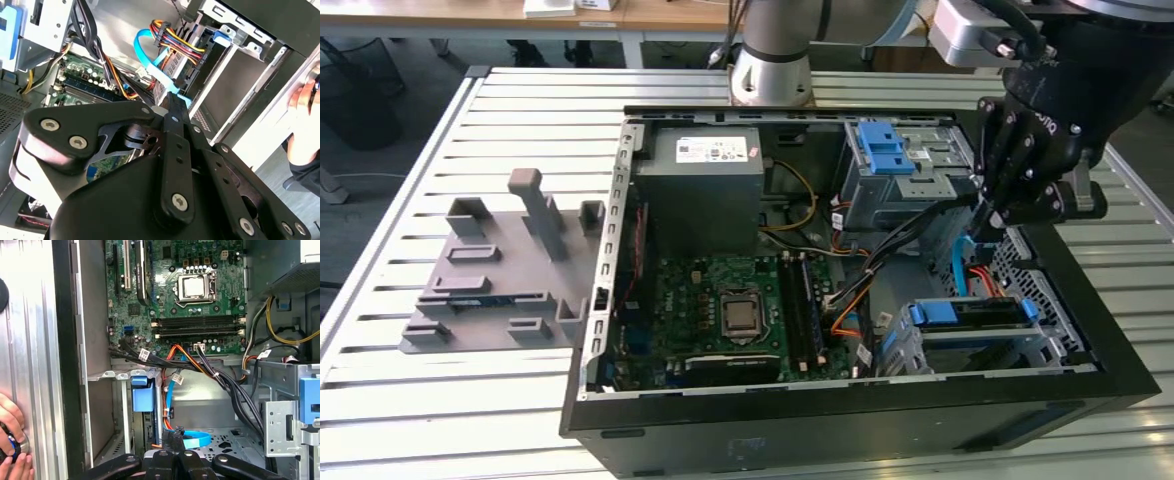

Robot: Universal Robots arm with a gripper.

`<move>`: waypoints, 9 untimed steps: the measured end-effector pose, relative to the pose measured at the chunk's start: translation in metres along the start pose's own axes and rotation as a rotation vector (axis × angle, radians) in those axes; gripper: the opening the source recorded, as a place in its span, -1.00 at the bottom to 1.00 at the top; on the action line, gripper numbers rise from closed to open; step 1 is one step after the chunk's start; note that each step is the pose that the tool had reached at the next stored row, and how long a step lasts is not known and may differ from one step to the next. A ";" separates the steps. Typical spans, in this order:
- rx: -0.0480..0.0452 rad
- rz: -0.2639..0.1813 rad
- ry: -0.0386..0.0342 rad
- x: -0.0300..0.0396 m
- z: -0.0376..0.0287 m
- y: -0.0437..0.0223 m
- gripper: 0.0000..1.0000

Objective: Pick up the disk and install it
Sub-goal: 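Insert the second disk wire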

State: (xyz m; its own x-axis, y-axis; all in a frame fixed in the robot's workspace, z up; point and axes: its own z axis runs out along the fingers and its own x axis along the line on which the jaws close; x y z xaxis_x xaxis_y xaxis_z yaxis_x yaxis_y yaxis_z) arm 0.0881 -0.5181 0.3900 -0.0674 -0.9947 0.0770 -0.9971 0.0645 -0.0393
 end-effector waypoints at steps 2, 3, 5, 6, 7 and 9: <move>0.0003 0.000 0.0053 -0.0011 0.0006 0.0000 -0.79; 0.0004 0.000 0.0052 -0.0012 0.0012 0.0001 -0.79; 0.0004 0.000 0.0055 -0.0013 0.0025 0.0001 -0.77; 0.0004 0.000 0.0054 -0.0014 0.0032 0.0002 -0.66; 0.0004 0.000 0.0055 -0.0014 0.0038 0.0002 -0.66; 0.0004 0.000 0.0054 -0.0015 0.0049 0.0002 -0.52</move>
State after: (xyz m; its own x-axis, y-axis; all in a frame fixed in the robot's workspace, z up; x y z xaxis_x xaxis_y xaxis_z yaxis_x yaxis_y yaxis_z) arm 0.0882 -0.5170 0.3850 -0.0673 -0.9943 0.0825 -0.9971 0.0642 -0.0397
